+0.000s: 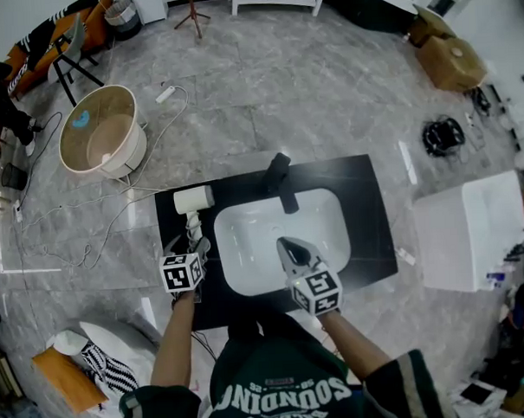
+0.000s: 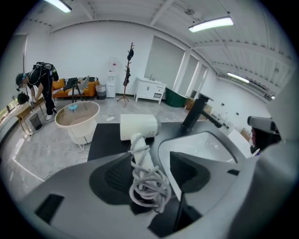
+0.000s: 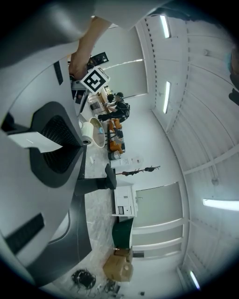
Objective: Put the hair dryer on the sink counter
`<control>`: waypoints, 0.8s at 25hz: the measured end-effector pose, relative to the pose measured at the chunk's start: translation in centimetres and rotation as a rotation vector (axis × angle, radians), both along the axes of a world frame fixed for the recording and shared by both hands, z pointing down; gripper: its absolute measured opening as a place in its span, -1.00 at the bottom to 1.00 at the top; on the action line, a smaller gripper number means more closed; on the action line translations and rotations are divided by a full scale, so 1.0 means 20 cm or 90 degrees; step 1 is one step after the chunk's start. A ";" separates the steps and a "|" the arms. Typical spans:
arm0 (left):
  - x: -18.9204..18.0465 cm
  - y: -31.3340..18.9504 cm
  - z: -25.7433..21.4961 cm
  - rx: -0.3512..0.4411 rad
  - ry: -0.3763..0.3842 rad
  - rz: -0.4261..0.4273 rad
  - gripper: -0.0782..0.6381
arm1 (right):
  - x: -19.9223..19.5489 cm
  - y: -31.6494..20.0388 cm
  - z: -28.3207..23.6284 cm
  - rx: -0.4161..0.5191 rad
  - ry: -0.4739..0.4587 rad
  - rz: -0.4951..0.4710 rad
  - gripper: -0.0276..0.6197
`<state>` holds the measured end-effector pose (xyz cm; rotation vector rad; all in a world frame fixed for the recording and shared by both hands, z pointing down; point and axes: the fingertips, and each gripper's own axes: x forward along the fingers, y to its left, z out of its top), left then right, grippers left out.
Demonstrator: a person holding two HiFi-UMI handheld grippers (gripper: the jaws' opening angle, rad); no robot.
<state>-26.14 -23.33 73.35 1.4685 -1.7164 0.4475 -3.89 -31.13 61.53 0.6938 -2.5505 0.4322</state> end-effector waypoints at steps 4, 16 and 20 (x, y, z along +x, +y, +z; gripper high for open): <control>0.06 0.06 -0.20 0.064 -0.011 0.008 -0.51 | -0.02 -0.02 -0.08 0.029 -0.032 0.004 -0.91; 0.18 0.24 -0.71 0.185 -0.079 0.021 -0.78 | -0.14 0.08 -0.30 0.091 -0.099 -0.030 -0.92; 0.22 0.27 -0.78 0.200 -0.099 0.026 -0.78 | -0.15 0.08 -0.33 0.094 -0.114 -0.027 -0.92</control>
